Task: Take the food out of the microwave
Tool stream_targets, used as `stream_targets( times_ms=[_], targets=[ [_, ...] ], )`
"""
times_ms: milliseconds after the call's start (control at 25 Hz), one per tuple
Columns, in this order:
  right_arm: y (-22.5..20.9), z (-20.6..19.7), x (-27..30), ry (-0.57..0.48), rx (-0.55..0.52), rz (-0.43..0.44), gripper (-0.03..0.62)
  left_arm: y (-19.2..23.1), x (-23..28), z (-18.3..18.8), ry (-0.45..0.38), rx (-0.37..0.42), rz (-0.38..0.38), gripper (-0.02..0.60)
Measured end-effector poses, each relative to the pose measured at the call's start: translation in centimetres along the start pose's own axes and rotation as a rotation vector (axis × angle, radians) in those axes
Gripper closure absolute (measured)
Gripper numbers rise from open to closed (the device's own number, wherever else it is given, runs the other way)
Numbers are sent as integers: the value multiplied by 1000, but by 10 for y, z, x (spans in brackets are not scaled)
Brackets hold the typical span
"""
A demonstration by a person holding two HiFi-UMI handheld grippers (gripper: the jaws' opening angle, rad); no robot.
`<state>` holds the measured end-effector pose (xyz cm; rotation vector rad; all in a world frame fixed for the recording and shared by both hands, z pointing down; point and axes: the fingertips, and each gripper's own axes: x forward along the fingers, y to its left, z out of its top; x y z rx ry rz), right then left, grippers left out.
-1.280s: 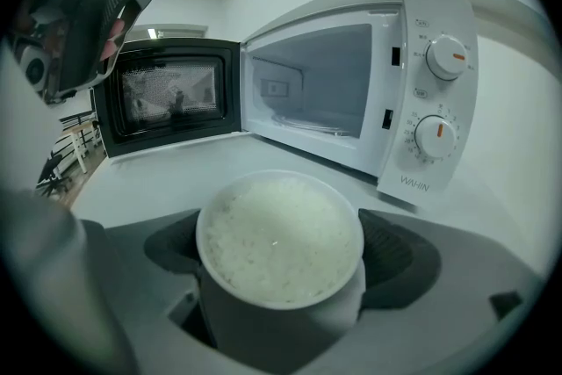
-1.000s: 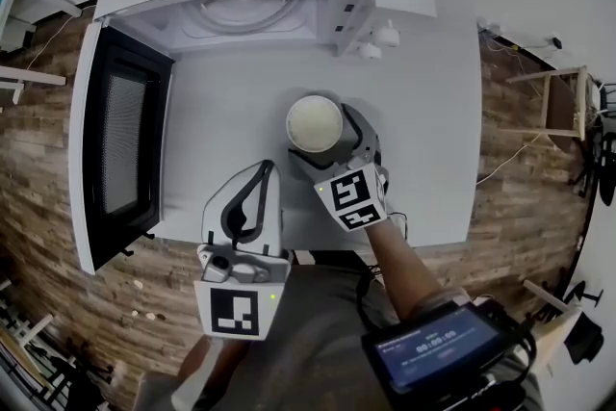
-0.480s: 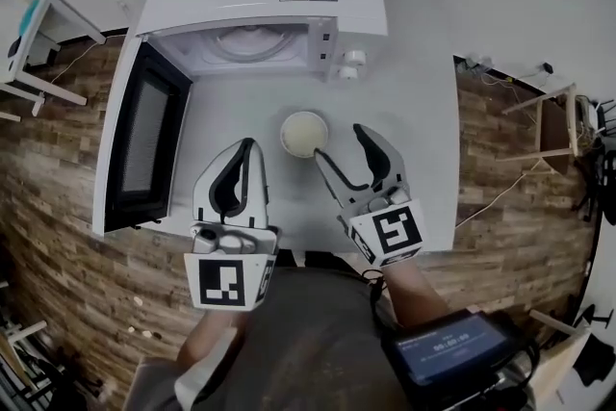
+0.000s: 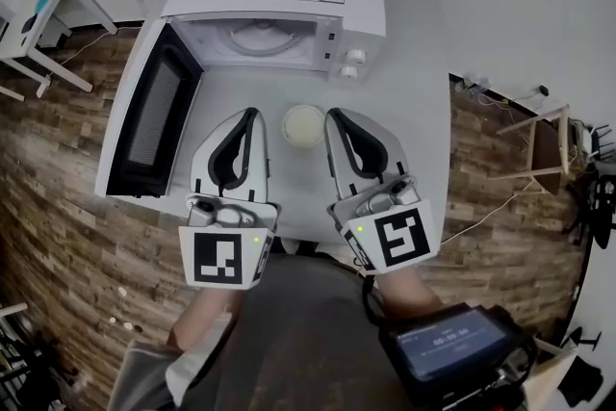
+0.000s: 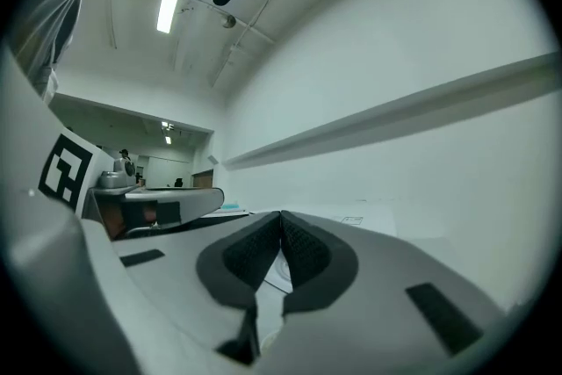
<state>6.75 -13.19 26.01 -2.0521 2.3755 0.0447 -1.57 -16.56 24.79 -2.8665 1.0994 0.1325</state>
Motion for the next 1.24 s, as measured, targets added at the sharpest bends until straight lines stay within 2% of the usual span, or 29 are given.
stream_targets(
  times_ms=[640,1240],
  targets=[
    [14,13,-3,-23,-58,33,587,-2,-12,3,-3,11,16,575],
    [16,13,-2,-28,-47,36,586,-5,-10,4,-8,19,1,575]
  ],
)
